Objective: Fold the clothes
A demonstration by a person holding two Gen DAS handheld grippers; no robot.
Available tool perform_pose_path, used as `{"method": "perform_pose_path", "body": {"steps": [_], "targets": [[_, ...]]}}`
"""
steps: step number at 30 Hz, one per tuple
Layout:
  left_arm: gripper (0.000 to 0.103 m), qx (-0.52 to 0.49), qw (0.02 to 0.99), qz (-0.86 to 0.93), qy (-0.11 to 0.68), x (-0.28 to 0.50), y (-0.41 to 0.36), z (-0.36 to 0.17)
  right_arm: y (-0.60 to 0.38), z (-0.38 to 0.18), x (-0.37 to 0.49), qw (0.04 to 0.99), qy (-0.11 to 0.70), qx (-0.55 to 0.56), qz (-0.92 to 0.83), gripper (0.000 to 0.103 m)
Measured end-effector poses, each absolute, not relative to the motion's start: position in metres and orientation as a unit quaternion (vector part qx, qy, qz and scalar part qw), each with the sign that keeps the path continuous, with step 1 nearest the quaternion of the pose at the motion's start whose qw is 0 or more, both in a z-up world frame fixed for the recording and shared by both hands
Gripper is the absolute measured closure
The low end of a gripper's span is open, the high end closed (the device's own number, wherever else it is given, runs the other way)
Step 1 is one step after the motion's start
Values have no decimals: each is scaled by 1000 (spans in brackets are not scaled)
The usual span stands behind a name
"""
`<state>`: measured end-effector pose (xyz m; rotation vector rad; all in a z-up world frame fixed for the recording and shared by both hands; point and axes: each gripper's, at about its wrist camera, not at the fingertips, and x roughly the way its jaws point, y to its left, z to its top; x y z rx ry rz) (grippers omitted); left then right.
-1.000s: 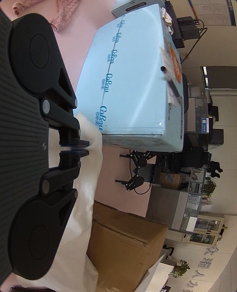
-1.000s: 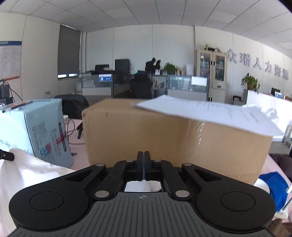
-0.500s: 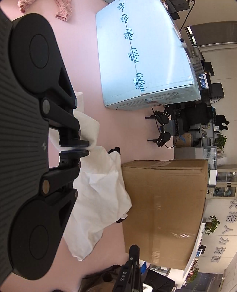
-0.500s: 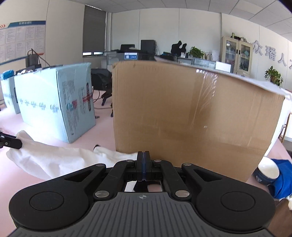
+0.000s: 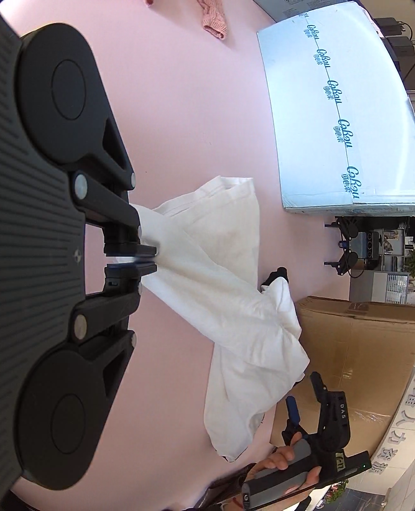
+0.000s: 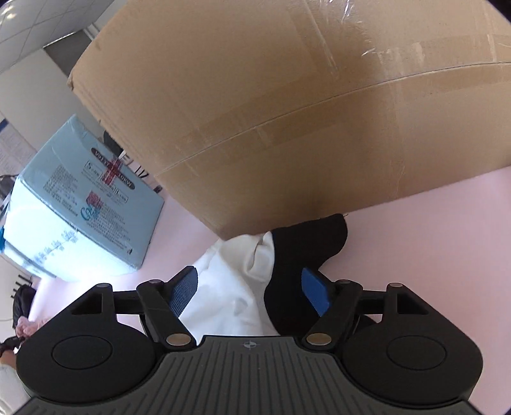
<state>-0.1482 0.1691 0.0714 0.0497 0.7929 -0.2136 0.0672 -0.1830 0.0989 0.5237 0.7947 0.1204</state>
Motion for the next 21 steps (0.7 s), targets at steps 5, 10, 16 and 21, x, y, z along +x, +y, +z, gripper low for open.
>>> {"method": "perform_pose_path", "body": {"steps": [5, 10, 16, 21], "targets": [[100, 1, 916, -104, 388, -156, 179, 63, -171, 94, 91, 879, 410, 239, 49, 32], [94, 6, 910, -117, 398, -153, 176, 55, -153, 83, 114, 889, 420, 183, 2, 61], [47, 22, 910, -134, 392, -144, 162, 40, -142, 90, 100, 901, 406, 149, 24, 91], [39, -7, 916, -133, 379, -128, 158, 43, -160, 128, 42, 919, 356, 150, 74, 92]]}}
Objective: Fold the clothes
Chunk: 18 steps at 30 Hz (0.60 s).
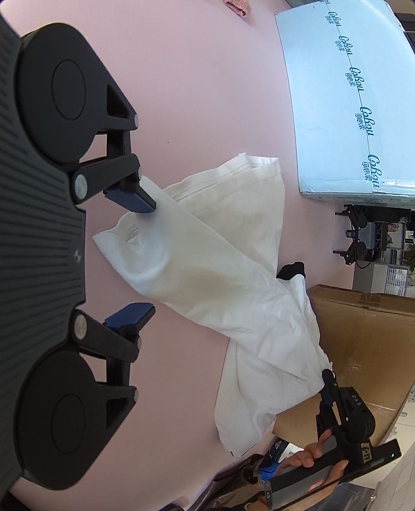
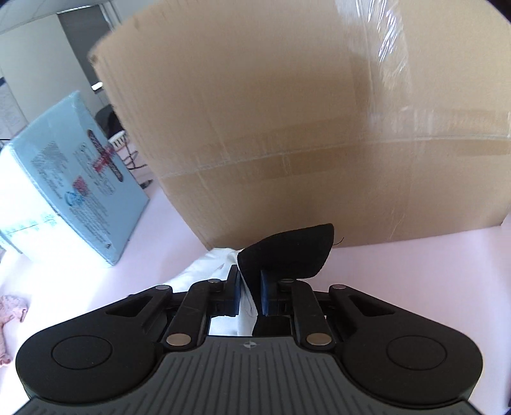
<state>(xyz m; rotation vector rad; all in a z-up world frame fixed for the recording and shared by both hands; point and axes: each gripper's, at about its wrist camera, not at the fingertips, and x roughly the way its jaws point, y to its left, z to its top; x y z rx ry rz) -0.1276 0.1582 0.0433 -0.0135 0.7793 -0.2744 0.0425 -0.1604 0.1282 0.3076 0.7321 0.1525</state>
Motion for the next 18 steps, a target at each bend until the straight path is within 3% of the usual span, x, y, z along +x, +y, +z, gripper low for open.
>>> {"method": "perform_pose_path", "body": {"steps": [7, 10, 15, 18], "targets": [[41, 17, 908, -124, 399, -109, 137, 30, -195, 174, -80, 938, 288, 112, 158, 92], [48, 29, 911, -120, 393, -111, 132, 27, -205, 171, -128, 940, 279, 89, 178, 92], [80, 29, 910, -114, 398, -115, 136, 29, -199, 149, -193, 933, 282, 39, 221, 92], [88, 38, 909, -108, 400, -119, 137, 28, -196, 132, -229, 923, 303, 19, 236, 92]]}}
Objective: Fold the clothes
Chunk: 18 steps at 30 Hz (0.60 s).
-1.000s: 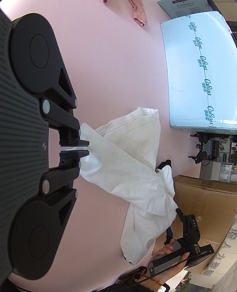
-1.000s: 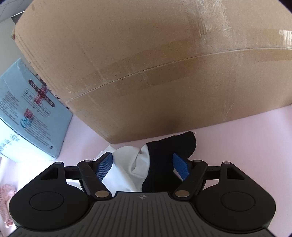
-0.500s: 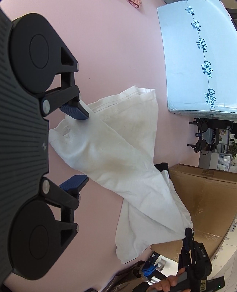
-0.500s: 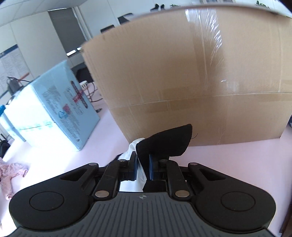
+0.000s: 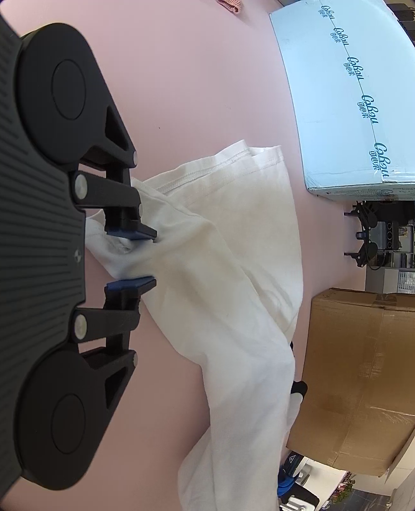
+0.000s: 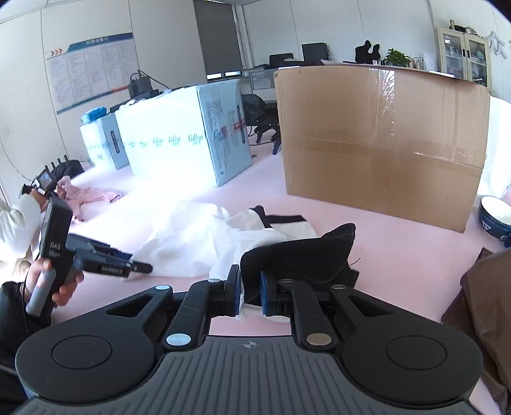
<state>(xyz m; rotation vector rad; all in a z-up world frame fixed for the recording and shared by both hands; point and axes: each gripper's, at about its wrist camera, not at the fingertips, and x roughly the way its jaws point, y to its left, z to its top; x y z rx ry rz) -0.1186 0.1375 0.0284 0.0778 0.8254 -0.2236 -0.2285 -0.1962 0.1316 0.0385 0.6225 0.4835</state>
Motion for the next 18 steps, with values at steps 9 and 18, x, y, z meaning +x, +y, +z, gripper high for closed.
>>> {"method": "perform_pose_path", "body": {"steps": [9, 18], "targets": [[90, 25, 910, -104, 401, -127, 140, 30, -182, 72, -247, 885, 405, -44, 224, 92], [89, 65, 900, -109, 418, -177, 146, 44, -205, 109, -203, 922, 344, -24, 173, 47]]}}
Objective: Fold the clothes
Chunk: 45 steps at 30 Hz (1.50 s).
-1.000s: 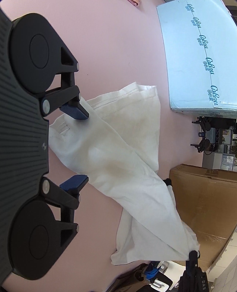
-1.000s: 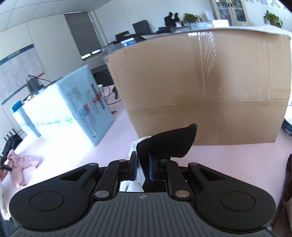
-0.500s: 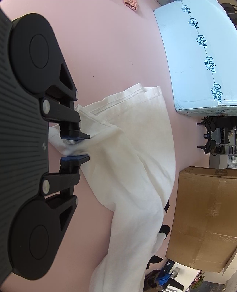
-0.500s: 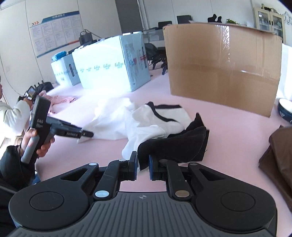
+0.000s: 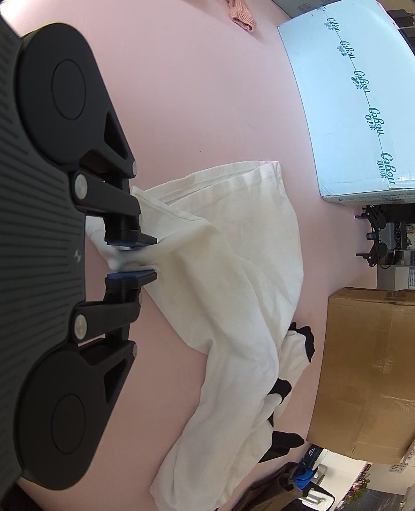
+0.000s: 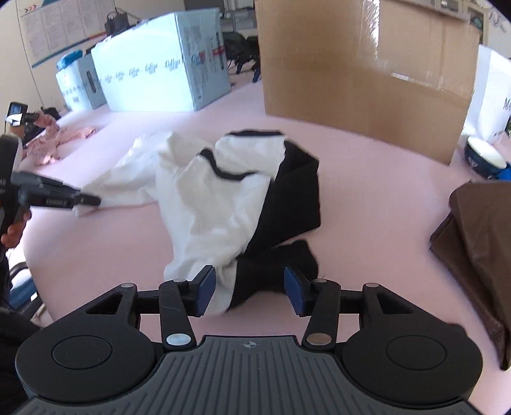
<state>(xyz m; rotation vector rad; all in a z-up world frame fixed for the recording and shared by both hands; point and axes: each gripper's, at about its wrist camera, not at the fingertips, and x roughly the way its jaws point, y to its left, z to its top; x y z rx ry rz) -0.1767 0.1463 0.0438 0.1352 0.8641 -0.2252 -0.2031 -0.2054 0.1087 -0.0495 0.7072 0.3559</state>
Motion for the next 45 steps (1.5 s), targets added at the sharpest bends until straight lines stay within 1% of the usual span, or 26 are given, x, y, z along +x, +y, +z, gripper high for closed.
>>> {"method": "perform_pose_path", "body": {"steps": [1, 4, 5, 6, 7, 8, 10, 11, 14, 16, 19, 23, 24, 25, 28, 29, 30, 31, 32, 33, 34, 35, 36, 38, 41, 45], "targets": [[88, 70, 899, -107, 419, -185, 147, 45, -206, 116, -200, 932, 321, -33, 166, 39], [83, 82, 890, -113, 434, -203, 154, 47, -206, 137, -180, 948, 278, -52, 148, 34], [69, 89, 888, -110, 438, -209, 157, 49, -204, 140, -172, 948, 273, -57, 154, 27], [47, 93, 888, -105, 438, -210, 159, 50, -199, 140, -160, 947, 268, -68, 163, 22], [35, 99, 895, -90, 425, -213, 163, 55, -195, 140, -149, 946, 263, -79, 172, 17], [18, 105, 902, -74, 411, -215, 168, 60, -190, 138, -136, 945, 260, -93, 177, 17], [18, 98, 916, -49, 386, -209, 182, 73, -178, 123, -99, 941, 274, -115, 162, 17], [18, 86, 918, -51, 383, -198, 187, 77, -175, 116, -82, 939, 284, -117, 155, 20], [18, 46, 924, -58, 375, -164, 202, 89, -170, 98, -35, 935, 300, -109, 156, 20], [18, 8, 914, -85, 396, -120, 204, 88, -167, 83, -2, 924, 324, -97, 181, 20], [18, -20, 895, -89, 436, -66, 201, 72, -161, 59, 36, 898, 387, -53, 202, 20], [18, -51, 863, -53, 499, -12, 204, 36, -159, 45, 46, 909, 378, -32, 170, 19], [10, -66, 856, -63, 509, -6, 206, 29, -160, 43, 47, 913, 371, -38, 165, 19], [7, -69, 861, -73, 498, -7, 206, 28, -161, 41, 48, 915, 366, -44, 161, 19], [7, -69, 860, -77, 500, -5, 202, 27, -168, 26, 58, 902, 396, -38, 168, 19], [8, -69, 860, -79, 500, -3, 200, 27, -170, 21, 61, 895, 410, -33, 174, 21], [13, -69, 860, -80, 500, -2, 198, 28, -171, 17, 62, 889, 418, -24, 184, 23], [16, -68, 860, -80, 499, -1, 195, 29, -172, 14, 63, 884, 422, -14, 201, 28], [25, -66, 861, -78, 498, 0, 193, 29, -172, 14, 62, 886, 415, -15, 206, 47], [38, -60, 862, -72, 498, 2, 191, 31, -172, 14, 61, 888, 408, -17, 209, 60], [46, -54, 863, -65, 499, 4, 188, 32, -171, 15, 61, 889, 406, -23, 211, 82], [62, -49, 863, -58, 499, 5, 187, 33, -171, 16, 61, 888, 406, -23, 214, 97], [77, -46, 864, -52, 499, 7, 185, 33, -171, 16, 60, 887, 407, -22, 216, 97], [97, -59, 863, -45, 500, 12, 186, 33, -172, 16, 59, 889, 404, -16, 213, 99], [99, -75, 861, -41, 502, 18, 186, 34, -175, 20, 57, 897, 392, -10, 205, 100], [99, -59, 870, -31, 489, 30, 172, 38, -180, 30, 51, 912, 362, 2, 196, 100]]}}
